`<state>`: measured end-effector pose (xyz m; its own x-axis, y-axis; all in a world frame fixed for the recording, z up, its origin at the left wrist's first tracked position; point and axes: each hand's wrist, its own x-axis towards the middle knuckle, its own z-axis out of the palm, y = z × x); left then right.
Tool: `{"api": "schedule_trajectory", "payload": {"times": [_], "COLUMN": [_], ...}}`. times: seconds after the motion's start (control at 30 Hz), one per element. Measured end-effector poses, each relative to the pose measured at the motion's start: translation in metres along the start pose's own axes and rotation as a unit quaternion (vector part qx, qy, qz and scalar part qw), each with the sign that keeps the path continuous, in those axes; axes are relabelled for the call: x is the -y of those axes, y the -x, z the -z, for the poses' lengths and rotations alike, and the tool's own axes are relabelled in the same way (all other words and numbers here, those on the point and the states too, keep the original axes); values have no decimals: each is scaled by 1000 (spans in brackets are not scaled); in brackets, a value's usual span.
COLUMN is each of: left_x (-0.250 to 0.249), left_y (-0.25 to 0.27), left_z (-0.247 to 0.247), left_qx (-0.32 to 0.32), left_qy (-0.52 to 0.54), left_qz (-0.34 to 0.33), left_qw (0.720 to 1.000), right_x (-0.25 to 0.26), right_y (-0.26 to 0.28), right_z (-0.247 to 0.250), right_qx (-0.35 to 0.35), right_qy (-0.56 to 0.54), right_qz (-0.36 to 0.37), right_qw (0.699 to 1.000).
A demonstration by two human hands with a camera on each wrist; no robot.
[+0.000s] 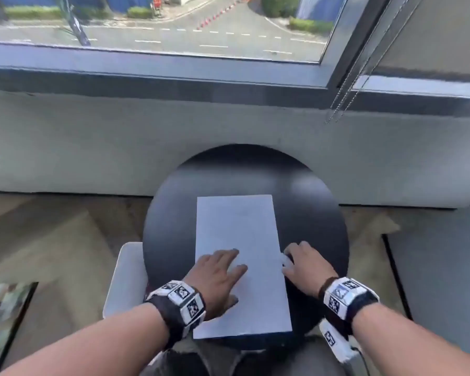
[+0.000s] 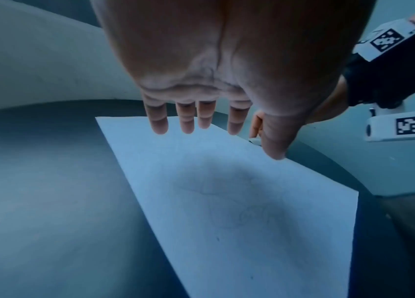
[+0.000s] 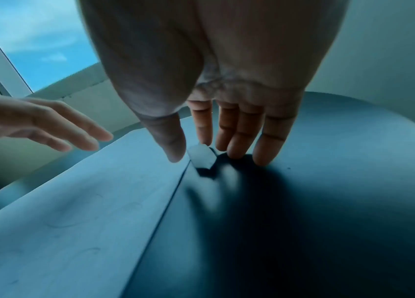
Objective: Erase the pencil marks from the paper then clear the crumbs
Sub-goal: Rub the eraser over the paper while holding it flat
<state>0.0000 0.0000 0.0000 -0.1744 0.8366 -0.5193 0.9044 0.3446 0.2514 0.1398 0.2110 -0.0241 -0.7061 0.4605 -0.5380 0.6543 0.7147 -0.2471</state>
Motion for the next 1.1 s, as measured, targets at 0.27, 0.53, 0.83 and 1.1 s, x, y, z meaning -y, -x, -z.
{"api": "schedule_trajectory", "payload": {"times": [0.27,0.53,0.83,1.1], "left_x": [-7,-27,-47,-46], "left_y": [-34,-30,-31,-38], "left_z": [-70,-74,-62,-66], "left_qx": [-60,-69,3,-2], "left_qy": [-86,-81,-64,-75], "left_qz": [-8,53,97,97], "left_qw": [994,993,993,992], "right_x": [-20,-14,-9,-4], "right_y": [-7,30,61,66], "right_z": [-24,-50,-64,-74], "right_qx": [-82,-132,-87,-53], "right_qy": [31,99,134,199], "right_qz": [88,207,261,320], "right_qw": [992,964,952,925]}}
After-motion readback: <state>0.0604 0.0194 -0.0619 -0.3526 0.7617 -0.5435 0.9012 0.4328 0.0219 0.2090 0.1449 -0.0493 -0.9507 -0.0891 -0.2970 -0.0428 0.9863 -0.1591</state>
